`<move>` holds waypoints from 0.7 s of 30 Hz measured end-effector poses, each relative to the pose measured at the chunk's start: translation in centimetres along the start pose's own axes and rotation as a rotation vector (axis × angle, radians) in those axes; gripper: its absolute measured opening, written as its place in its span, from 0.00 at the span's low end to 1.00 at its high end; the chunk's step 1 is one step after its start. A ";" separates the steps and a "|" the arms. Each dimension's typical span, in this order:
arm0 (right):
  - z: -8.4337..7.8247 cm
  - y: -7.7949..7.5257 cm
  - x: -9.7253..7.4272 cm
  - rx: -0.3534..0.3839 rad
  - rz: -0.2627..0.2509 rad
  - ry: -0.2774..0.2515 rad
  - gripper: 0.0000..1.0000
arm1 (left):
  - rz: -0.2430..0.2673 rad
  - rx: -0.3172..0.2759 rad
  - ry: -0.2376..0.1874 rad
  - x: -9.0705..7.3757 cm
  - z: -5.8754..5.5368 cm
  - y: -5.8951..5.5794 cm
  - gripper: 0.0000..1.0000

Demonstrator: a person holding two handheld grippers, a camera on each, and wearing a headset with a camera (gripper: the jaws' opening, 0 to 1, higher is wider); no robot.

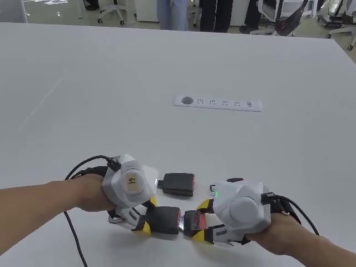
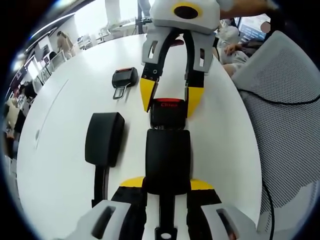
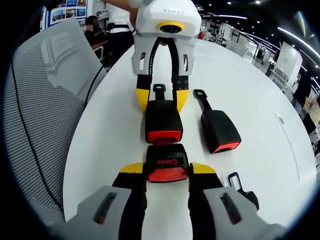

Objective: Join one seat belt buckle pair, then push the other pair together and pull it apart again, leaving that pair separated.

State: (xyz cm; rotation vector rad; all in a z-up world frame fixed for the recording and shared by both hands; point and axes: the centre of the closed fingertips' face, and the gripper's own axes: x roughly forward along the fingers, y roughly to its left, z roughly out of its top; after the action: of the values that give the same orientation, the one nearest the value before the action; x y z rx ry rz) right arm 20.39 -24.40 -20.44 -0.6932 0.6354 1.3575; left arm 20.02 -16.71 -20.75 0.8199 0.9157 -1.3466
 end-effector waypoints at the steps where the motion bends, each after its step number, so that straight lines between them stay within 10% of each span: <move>1: 0.1 0.0 0.1 0.003 -0.001 0.009 0.29 | 0.002 0.000 0.005 0.0 0.1 0.0 0.30; 21: -0.4 -0.1 -0.1 0.001 -0.004 0.014 0.32 | -0.006 0.029 0.000 0.2 0.0 0.1 0.32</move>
State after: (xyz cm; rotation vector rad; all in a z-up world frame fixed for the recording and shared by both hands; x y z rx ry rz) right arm 20.43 -24.76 -20.65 -0.7033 0.6450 1.3493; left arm 20.15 -16.83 -20.94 0.8405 0.9011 -1.3677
